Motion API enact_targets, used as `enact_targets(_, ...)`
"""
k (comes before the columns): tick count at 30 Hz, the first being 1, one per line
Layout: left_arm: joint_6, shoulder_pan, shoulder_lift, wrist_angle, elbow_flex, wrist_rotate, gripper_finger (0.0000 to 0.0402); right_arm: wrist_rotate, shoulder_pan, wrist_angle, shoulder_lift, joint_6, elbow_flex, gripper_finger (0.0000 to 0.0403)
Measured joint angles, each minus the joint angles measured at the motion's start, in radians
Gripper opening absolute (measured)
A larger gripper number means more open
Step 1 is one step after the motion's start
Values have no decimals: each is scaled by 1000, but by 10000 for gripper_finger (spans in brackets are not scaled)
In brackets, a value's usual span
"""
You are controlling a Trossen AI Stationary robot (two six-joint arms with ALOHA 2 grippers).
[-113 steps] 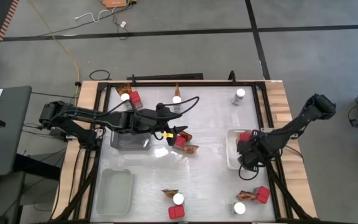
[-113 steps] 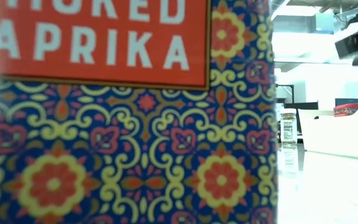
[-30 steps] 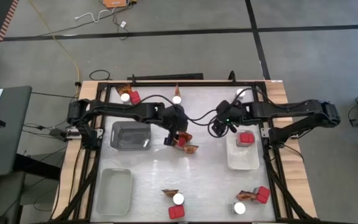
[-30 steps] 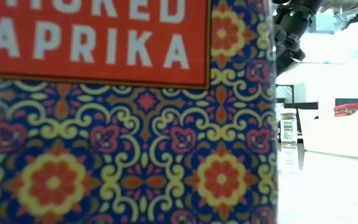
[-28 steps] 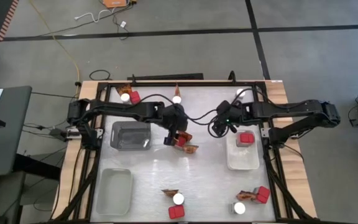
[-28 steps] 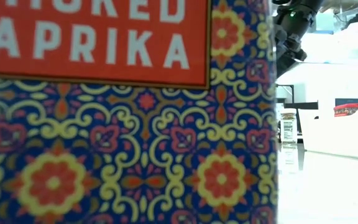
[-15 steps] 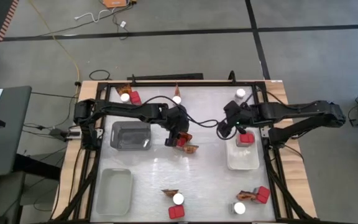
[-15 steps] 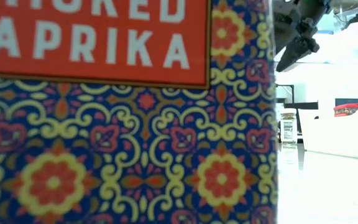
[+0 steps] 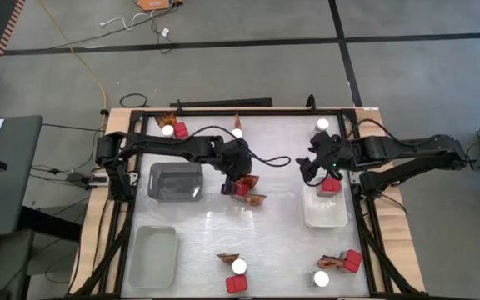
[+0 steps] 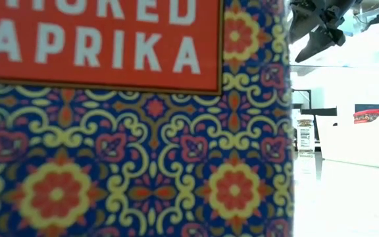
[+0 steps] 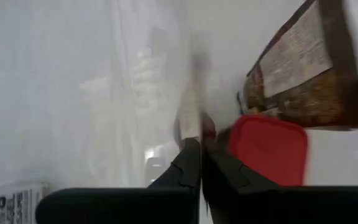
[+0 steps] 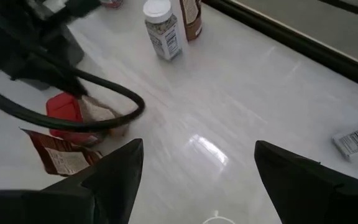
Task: Sort spices by type
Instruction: Put the orange spice pack into the black bin
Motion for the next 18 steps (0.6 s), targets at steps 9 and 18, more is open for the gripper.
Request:
enact_targets(9,-45,21,-284,-120,2,-86,1,6,-24,-20,3,-19,0,333)
enact_targets(18,-215,21,-576,-514,-3,-271,0,6,-63,-10,4,-36,0,333)
